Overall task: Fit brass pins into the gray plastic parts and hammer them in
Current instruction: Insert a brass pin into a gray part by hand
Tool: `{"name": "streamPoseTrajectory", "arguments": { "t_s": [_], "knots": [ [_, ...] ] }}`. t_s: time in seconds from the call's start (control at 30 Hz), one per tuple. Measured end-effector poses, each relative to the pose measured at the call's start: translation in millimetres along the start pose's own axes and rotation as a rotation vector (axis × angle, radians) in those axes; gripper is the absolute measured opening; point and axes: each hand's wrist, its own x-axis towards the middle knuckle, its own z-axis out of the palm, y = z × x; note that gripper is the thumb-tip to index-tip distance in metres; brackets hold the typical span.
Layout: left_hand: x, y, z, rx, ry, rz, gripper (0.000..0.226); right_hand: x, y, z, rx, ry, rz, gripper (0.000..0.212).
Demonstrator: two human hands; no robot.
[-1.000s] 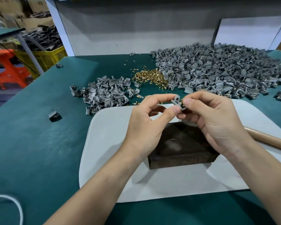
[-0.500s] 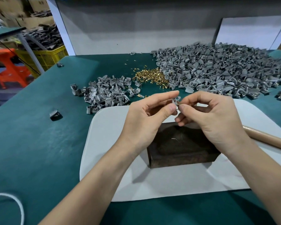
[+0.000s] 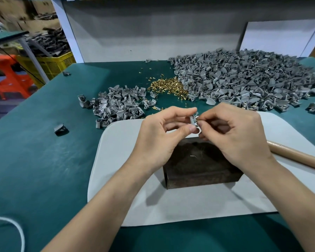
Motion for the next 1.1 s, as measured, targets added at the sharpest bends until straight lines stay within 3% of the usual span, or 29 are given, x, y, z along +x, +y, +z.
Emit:
{"name": "streamPoseTrajectory", "arguments": {
  "t_s": [0.5,0.7,1.1],
  "knots": [
    [-1,-3,0,-0.005,-0.009,0.007,0.032,3,5,-2,-0.016,-0.022,-0.064,0.007],
    [-1,-5,2,-0.028,0.011,-0.025,0.031,3,12,-1,0.153,-0.083,0.029,0.008],
    [-2,-6,0,-0.032,-0.002,-0.019,0.029,2,14,1,0.253,-0.109,0.108,0.014]
  ]
}}
